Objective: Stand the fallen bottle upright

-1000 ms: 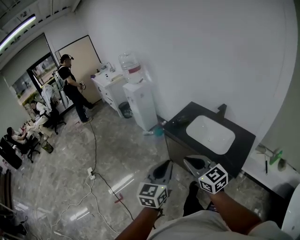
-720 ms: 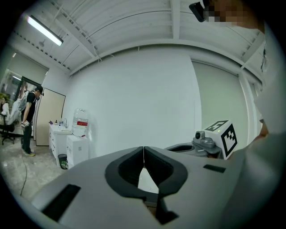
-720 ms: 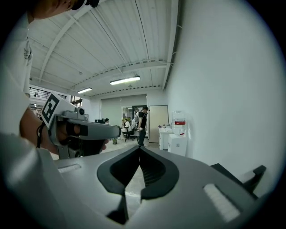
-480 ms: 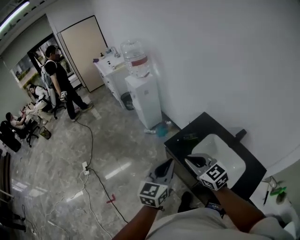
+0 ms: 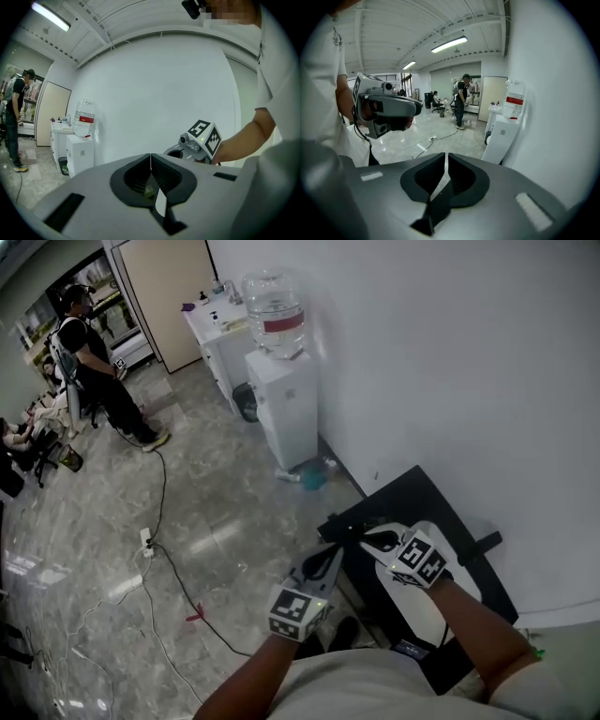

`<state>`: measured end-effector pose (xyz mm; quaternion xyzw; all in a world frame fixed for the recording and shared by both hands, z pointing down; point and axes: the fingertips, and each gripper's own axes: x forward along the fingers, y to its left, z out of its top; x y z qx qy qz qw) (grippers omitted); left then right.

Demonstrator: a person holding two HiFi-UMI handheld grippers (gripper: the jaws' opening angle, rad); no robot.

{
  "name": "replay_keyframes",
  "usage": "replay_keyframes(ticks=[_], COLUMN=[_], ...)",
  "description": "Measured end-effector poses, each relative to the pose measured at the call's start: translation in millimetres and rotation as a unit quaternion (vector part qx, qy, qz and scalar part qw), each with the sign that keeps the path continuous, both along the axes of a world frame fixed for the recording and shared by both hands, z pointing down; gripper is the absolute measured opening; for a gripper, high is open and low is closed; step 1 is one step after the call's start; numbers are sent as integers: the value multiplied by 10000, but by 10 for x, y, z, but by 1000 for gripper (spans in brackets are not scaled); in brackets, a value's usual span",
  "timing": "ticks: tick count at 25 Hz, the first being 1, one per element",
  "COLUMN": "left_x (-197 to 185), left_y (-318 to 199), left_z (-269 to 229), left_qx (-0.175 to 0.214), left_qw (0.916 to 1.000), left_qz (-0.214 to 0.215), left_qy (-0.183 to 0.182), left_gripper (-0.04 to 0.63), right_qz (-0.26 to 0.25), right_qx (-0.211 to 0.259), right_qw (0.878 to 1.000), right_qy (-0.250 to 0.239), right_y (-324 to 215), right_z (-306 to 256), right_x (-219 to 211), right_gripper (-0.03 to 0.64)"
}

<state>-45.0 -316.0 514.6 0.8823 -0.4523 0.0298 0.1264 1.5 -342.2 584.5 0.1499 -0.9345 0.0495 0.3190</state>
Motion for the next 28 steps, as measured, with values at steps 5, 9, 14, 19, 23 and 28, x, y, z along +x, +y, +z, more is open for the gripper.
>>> replay_keyframes(ticks=[5,9,14,19,23,28], left_x=[-167,-275,-481,-692,-857,-997], left_y=[-343,-547,-662,-759,-789,-795], left_z=[106,177,301,413,486,535], left_qx=[-164,-266,-415,-557,-641,-683], left_qw=[9997,9993,9987,9982,9976,9970], left_qz=[141,222,215,43,-99,-252], left_qy=[103,145,196,239,251,247], left_gripper=[8,9,8,9,9,9], right_qz=[-750,-1539,-2329,-2781,-3014,-3136], right_qx=[-133,23,138,-45,-231,-311], right_qw=[9894,9534,8965,8536,8254,8304], right_qy=[1235,2594,3766,4404,4768,4595], right_y=[-341,-577,-722,-863,-893,-867], right_z=[587,1222,1924,2439,2748,2837], right_x=[-135,-88,-50,-9,44,0], right_gripper=[40,67,87,113,129,129])
